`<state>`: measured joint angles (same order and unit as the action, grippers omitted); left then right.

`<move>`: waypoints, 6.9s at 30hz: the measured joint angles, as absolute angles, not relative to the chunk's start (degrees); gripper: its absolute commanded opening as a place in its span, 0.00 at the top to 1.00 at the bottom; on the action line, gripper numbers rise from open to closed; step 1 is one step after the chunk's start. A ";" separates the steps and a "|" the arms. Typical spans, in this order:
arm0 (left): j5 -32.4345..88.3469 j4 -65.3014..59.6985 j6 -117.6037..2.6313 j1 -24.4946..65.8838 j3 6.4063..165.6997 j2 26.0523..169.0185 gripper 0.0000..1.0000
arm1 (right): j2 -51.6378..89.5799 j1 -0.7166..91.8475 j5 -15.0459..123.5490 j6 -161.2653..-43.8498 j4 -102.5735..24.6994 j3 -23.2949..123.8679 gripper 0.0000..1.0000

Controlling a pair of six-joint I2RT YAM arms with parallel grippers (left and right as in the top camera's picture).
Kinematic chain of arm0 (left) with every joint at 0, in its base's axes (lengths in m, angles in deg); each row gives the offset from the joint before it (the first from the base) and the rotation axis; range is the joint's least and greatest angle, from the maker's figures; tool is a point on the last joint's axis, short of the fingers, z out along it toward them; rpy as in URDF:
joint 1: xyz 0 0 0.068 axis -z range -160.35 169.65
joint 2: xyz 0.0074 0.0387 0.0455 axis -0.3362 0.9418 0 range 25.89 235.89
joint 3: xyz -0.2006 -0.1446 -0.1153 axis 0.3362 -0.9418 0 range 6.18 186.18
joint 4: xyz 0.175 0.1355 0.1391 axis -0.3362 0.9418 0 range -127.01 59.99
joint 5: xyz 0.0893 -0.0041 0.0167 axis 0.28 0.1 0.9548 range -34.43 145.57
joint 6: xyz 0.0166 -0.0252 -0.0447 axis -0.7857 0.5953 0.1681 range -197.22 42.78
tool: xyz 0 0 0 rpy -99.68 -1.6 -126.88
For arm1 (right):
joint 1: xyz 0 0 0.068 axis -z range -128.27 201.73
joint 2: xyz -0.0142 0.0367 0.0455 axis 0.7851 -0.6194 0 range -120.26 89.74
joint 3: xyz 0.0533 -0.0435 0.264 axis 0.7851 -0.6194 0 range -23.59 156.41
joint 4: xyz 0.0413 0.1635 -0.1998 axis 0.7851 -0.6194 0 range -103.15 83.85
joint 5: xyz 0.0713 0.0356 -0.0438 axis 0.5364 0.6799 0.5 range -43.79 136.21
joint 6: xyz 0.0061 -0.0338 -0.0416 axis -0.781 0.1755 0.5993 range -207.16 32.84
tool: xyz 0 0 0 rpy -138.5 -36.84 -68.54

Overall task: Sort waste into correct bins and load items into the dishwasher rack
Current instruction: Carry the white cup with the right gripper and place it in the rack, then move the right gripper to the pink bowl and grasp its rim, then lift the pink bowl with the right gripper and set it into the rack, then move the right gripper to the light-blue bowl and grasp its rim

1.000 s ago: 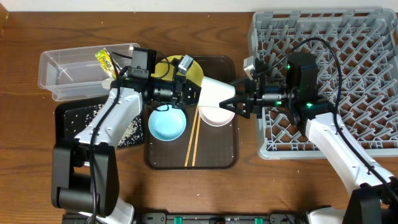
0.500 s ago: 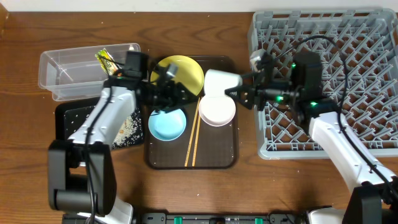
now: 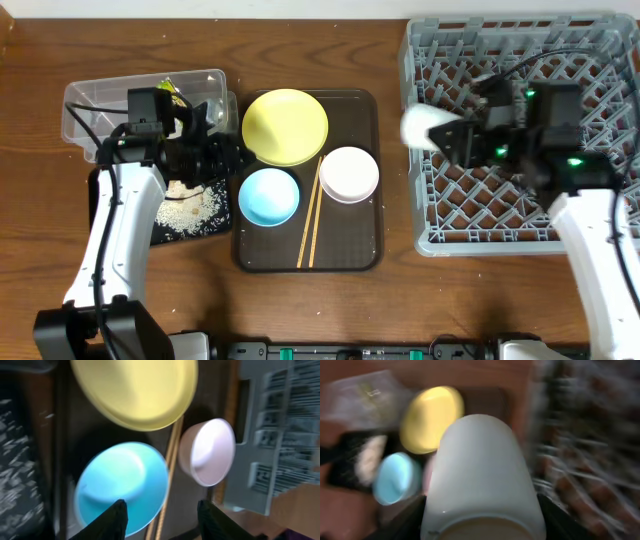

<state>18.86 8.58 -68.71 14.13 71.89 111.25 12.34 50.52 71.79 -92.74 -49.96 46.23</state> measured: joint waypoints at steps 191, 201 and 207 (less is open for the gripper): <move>37.94 15.48 -69.69 14.10 71.89 111.25 0.39 | -28.36 32.59 1.35 -78.47 -20.94 60.35 0.60; 37.94 15.48 -69.69 14.10 71.89 111.25 0.39 | -19.77 32.90 3.36 -80.74 -24.06 60.31 0.37; 37.94 15.48 -69.69 14.10 71.89 111.25 0.39 | -12.69 33.14 6.81 -81.20 -26.23 60.33 0.27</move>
